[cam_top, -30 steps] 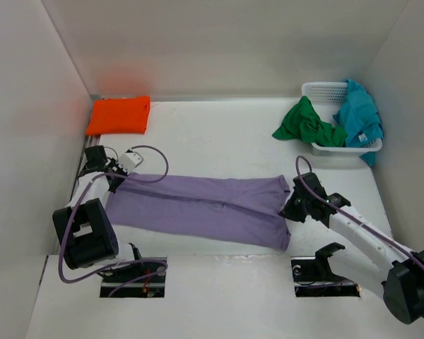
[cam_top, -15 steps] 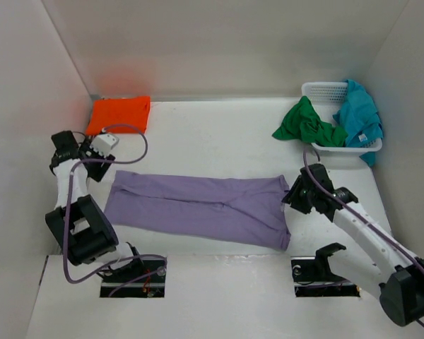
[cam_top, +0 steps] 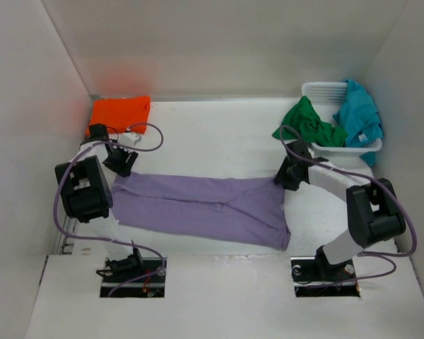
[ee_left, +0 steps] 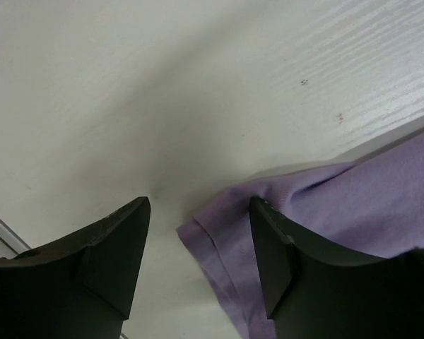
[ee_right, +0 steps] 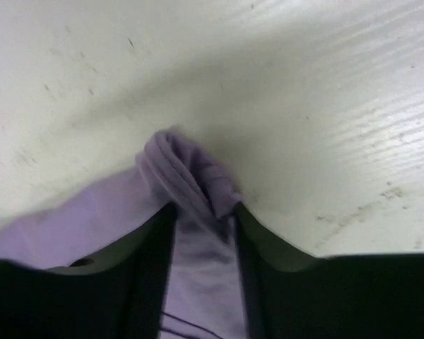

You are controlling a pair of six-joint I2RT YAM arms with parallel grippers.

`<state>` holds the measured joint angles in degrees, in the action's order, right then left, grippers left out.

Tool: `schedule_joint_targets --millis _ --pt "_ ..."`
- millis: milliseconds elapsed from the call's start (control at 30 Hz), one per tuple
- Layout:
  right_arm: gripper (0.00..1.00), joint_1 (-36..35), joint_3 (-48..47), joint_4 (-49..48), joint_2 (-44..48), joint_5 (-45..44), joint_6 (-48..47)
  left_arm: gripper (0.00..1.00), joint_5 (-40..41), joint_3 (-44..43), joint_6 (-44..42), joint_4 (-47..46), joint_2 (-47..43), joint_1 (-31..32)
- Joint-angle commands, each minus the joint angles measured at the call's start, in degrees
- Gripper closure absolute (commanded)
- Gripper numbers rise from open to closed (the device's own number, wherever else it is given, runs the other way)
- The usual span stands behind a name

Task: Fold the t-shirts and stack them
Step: Fold the other side of the tshirt into a rectangle

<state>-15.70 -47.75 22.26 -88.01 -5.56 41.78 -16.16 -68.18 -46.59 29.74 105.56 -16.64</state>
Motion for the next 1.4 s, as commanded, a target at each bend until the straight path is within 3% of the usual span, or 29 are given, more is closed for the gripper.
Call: schedule_joint_targets --millis 0,67,133,300,433,533,633,700,933,1133,1233,1367 --pt "0.61 0.7 -4.3 -1.3 -1.8 -0.3 -1.3 0.46 2.8 -1.3 2.2 -0.7 1.4 0.3" --pt "0.84 1.6 -5.5 -0.6 -2.7 -0.2 -1.9 0.53 4.0 -1.4 2.7 -0.3 2.7 0.3" --pt "0.97 2.6 -7.1 -0.2 -4.0 -0.1 -2.8 0.65 4.5 -1.5 3.0 0.1 3.6 0.4" --pt "1.00 4.6 -13.2 1.6 -8.7 -0.7 -5.8 0.88 6.9 -3.1 6.1 -0.1 4.1 0.4" --pt "1.00 5.6 -18.7 2.4 -12.7 -0.7 -8.2 0.93 9.7 -3.9 11.2 -2.7 3.7 -1.0" --pt "0.97 5.6 -22.4 3.1 -15.5 -0.7 -10.3 0.83 10.4 -3.6 12.7 -3.7 2.7 -1.1" --pt "0.79 5.4 -24.9 3.5 -16.6 0.3 -12.2 0.55 10.4 -3.0 12.8 -3.8 0.9 -0.8" --pt "0.72 5.4 -25.6 3.6 -15.4 0.6 -13.6 0.46 10.4 -2.6 12.8 -3.8 -1.8 -0.5" --pt "0.56 4.2 -19.0 5.6 -4.6 -1.5 -13.0 0.37 10.5 -1.0 6.4 -3.2 -15.6 -0.5" --pt "0.57 2.0 -9.9 5.5 5.6 -1.2 -11.5 0.34 12.8 1.6 0.0 0.9 -22.5 5.1" --pt "0.60 -2.3 -10.5 4.1 5.3 1.2 -12.7 0.35 11.8 4.2 -2.5 5.8 -22.9 5.9" --pt "0.61 -8.1 -16.7 3.1 -2.0 6.8 -14.6 0.36 11.4 9.7 -5.0 8.4 -23.1 5.8"
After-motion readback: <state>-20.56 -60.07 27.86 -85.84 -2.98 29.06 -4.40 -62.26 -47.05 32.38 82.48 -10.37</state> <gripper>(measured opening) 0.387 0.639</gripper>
